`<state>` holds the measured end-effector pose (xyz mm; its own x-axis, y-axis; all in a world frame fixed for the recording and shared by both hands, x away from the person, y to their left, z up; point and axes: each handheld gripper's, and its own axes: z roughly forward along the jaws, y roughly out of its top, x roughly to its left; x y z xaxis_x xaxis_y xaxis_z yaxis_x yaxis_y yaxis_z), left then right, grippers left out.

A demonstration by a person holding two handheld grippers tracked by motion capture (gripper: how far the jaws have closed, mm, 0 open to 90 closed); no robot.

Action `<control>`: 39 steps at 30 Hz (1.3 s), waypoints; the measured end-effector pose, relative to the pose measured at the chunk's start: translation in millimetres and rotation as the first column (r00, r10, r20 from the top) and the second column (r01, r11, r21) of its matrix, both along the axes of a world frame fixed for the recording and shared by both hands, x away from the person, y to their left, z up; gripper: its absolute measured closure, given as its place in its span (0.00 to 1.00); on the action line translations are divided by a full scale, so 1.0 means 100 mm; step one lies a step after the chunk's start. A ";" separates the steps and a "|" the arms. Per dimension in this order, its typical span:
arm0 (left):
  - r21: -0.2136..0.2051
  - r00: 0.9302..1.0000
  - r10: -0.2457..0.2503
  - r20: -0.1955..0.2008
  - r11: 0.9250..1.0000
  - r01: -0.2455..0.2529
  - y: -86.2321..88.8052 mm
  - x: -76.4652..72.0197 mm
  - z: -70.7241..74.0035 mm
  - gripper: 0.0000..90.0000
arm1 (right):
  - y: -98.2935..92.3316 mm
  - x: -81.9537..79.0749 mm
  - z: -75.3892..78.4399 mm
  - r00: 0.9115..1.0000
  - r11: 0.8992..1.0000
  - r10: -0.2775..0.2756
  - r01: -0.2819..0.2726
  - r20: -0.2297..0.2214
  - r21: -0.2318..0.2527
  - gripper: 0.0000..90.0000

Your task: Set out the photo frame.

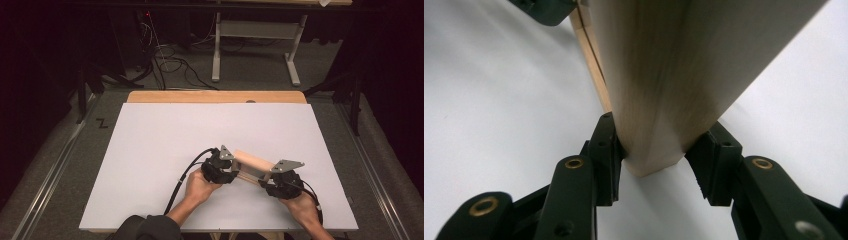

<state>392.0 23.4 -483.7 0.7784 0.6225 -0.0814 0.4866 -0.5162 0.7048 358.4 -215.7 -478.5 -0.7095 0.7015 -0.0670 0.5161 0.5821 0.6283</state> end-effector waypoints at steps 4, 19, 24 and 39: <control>0.000 0.999 0.033 0.001 0.999 -0.033 0.09 0.02 0.00 0.67 | 0.08 0.09 -0.01 1.000 1.000 0.018 -0.018 0.021 -0.004 0.66; -0.009 0.994 0.110 -0.011 0.994 -0.110 0.32 0.06 -0.03 0.69 | 0.27 0.40 -0.05 0.996 0.996 0.087 -0.087 0.022 0.034 0.63; -0.059 0.993 0.111 -0.041 0.992 -0.113 0.37 0.09 -0.05 0.72 | 0.23 0.40 -0.04 0.995 0.993 0.095 -0.097 0.019 0.068 0.63; -0.061 0.993 0.115 0.001 0.992 -0.114 0.33 0.09 -0.01 0.65 | 0.12 0.15 0.12 0.998 0.989 -0.012 0.002 0.064 0.149 0.61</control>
